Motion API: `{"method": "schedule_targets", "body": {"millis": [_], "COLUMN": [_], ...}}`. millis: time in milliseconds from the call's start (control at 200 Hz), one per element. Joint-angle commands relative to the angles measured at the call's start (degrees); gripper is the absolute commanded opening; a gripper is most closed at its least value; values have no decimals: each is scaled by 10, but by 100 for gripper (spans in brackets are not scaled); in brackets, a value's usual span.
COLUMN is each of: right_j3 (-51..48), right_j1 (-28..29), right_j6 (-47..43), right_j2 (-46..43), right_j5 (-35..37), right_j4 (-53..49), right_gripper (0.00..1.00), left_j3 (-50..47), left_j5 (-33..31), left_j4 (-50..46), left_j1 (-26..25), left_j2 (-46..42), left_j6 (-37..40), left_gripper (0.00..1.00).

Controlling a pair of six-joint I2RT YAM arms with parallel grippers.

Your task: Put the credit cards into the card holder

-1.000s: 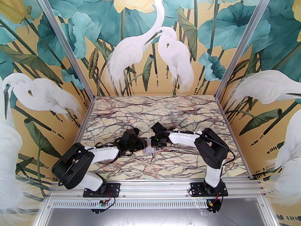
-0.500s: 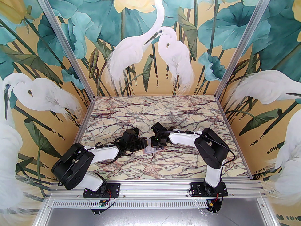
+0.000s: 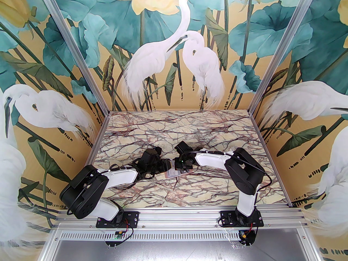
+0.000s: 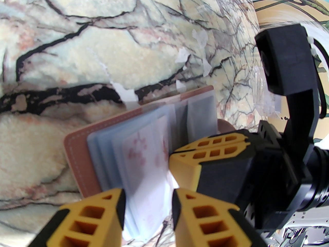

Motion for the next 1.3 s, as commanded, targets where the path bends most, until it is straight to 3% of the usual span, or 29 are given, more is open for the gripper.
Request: {"method": "schedule_targets", "body": {"millis": [0, 755, 1295], "right_j3": [-8, -19, -57], "right_j1": [2, 0, -14], "right_j6": [-4, 2, 28], "right_j2": [31, 4, -103], "right_j5": [6, 11, 42], "right_j4": [-16, -6, 4], "right_gripper": [8, 9, 28], "left_j3": [13, 27, 51], "left_j5": [3, 35, 43], "left_j4": [-6, 21, 9], "left_j1": [-3, -11, -25], "left_j2": [5, 25, 21], "left_j6": [10, -6, -14], "left_gripper": [38, 38, 38]}}
